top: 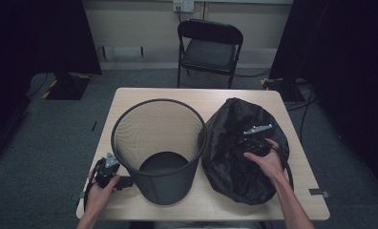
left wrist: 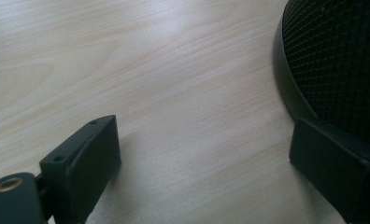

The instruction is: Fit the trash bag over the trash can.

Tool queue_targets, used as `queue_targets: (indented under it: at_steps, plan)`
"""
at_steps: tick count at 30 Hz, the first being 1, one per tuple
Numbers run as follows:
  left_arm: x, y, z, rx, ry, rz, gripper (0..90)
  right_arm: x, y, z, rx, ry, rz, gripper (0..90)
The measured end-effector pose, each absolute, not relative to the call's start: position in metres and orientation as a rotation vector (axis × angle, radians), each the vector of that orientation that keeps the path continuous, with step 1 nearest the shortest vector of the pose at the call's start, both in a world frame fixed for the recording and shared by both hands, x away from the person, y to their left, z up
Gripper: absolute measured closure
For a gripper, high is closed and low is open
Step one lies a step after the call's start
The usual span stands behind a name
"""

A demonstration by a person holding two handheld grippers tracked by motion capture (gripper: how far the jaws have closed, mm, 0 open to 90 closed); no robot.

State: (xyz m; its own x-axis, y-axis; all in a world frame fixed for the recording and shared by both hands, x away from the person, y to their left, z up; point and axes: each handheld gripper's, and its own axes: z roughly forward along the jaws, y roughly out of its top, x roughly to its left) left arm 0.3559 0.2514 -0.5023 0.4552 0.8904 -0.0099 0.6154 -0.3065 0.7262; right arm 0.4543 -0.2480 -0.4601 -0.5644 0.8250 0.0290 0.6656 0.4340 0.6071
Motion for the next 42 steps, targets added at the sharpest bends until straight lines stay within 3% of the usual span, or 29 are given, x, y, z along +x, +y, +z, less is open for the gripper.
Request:
queue_targets:
  at_steps: [6, 14, 16, 18, 21, 25, 42]
  plan:
    - [0.356, 0.252, -0.502, 2.039, 1.251, 0.528, 8.0, 0.46, -0.25, -0.486, 1.288, 2.429, 0.818, 10.7]
    - [0.356, 0.252, -0.502, 2.039, 1.251, 0.529, 8.0, 0.458, -0.247, -0.486, 1.31, 2.401, 0.761, 9.4]
    - [0.356, 0.251, -0.502, 2.04, 1.253, 0.53, 8.0, 0.457, -0.247, -0.486, 1.308, 2.392, 0.769, 17.7]
    - [0.356, 0.251, -0.502, 2.04, 1.252, 0.53, 8.0, 0.454, -0.248, -0.483, 1.294, 2.372, 0.817, 41.0]
    - [0.356, 0.251, -0.502, 2.039, 1.251, 0.529, 8.0, 0.451, -0.25, -0.483, 1.289, 2.346, 0.846, 59.5]
    - [0.356, 0.251, -0.502, 2.039, 1.251, 0.529, 8.0, 0.446, -0.255, -0.485, 1.299, 2.3, 0.885, 72.6]
    - [0.356, 0.252, -0.502, 2.038, 1.251, 0.527, 7.7, 0.421, -0.275, -0.456, 1.299, 2.226, 1.114, 76.1]
